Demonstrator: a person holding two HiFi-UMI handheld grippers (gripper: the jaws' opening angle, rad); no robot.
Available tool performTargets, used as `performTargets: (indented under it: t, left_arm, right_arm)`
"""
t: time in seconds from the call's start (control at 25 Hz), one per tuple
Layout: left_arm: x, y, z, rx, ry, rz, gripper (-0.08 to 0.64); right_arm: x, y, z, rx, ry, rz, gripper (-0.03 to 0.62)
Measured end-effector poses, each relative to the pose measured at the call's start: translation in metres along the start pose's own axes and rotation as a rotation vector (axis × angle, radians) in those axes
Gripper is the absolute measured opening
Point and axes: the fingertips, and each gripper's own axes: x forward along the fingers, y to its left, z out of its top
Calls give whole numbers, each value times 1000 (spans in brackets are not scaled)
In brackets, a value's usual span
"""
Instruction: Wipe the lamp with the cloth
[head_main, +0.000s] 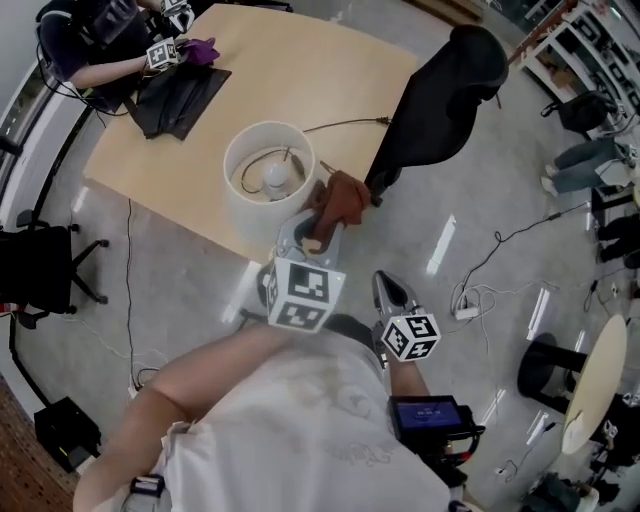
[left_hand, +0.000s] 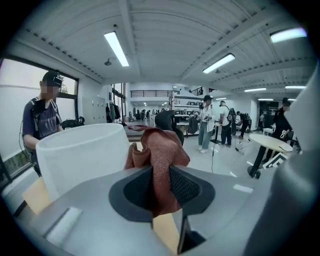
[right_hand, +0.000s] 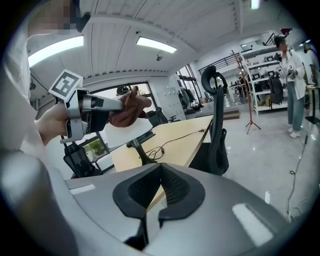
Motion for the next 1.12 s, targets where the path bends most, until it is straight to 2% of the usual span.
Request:
performTargets:
  t: [0.24,0.36,0.44,0.52,0.64,0.84,1.0,1.12]
  left_arm:
    - [19,-4,-53,24,145,20,97]
    - [26,-10,-82,4,221,34,97]
    - [26,-12,-93,-17,241,43,97]
    - [23,-10,-97,-15,227,63,97]
    - [14,-7,-94,5,170,74,95]
    - [-25,-27,-46,68,-86,-8,95]
    - [-64,-9,5,108,-233,105,95]
    - [-88,20,30,82,-289,185,95]
  right_arm:
    - [14,-12,10,-28,24,99,14]
    - [17,-27,13,-47,45,153,14]
    - [20,-33,15,-68,60,193,14]
    - [26,-31,21,-100,64,244,14]
    - [39,-15,35,-149,63,323,14]
    - [47,14,57,-219,48,439,14]
    - [42,30,79,-233,17,519,14]
    - [41,55,93,-247,-17,587,14]
